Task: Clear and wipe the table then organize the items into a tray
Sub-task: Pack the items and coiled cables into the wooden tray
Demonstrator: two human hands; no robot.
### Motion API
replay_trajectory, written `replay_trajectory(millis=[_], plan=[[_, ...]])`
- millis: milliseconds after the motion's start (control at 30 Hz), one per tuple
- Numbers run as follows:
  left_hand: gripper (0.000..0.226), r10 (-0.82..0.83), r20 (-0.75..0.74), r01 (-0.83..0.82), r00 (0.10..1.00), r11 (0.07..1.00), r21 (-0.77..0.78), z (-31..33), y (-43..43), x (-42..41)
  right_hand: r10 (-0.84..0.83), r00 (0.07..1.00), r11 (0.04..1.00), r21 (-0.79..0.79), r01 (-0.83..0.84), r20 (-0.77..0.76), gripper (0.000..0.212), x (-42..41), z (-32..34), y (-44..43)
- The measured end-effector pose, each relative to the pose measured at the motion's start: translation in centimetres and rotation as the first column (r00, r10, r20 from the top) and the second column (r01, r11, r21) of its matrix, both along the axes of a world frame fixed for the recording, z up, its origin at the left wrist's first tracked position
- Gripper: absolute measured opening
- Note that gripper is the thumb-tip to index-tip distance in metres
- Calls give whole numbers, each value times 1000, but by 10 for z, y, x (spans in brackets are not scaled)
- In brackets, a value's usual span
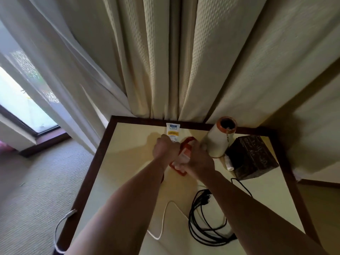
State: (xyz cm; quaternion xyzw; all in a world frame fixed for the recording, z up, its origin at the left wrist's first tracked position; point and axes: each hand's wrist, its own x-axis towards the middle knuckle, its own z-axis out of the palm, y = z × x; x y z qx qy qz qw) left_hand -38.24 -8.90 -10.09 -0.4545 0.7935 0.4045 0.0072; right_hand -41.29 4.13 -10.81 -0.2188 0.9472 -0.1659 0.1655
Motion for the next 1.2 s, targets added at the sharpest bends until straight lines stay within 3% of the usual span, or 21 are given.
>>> replay_trajectory(millis=[67, 133, 233, 333, 400, 533, 667, 833, 900, 967, 1067, 1200], plan=[[42, 48, -5, -48, 999, 999, 20, 4, 4, 2, -43, 999, 998, -54, 41, -21, 85, 4, 7, 2], [43, 132, -84, -124, 988, 988, 90, 11, 5, 6, -119, 993, 968, -224, 112, -17, 47, 9, 15, 4], [34, 275, -275, -181, 921, 929, 322, 41, 15, 25, -195, 974, 818, -529, 226, 114, 18, 25, 43, 14], [9, 411, -447, -116, 795, 826, 552, 85, 32, 59, -178, 960, 710, -647, 278, 218, 24, 46, 78, 33], [11, 391, -527, -70, 754, 846, 528, 119, 46, 92, -171, 948, 662, -681, 312, 269, 34, 67, 105, 55], [44, 240, -595, 62, 767, 895, 441, 167, 75, 175, -151, 905, 597, -693, 404, 398, 40, 133, 146, 124], [33, 52, -652, 253, 757, 896, 366, 195, 109, 247, -153, 854, 616, -627, 476, 497, 32, 202, 147, 197], [35, -303, -557, 480, 773, 854, 202, 180, 153, 329, -221, 782, 567, -576, 589, 582, 30, 273, 124, 272], [27, -526, -387, 581, 758, 813, 32, 161, 164, 356, -254, 751, 526, -565, 636, 609, 26, 288, 113, 290], [25, -648, -232, 655, 726, 754, -56, 143, 176, 376, -266, 698, 439, -561, 701, 665, 23, 294, 104, 300], [28, -673, -118, 655, 730, 739, -158, 118, 199, 394, -268, 665, 368, -564, 739, 697, 21, 298, 98, 307], [37, -666, -41, 632, 745, 723, -278, 93, 219, 400, -233, 674, 376, -574, 727, 701, 20, 303, 96, 308]])
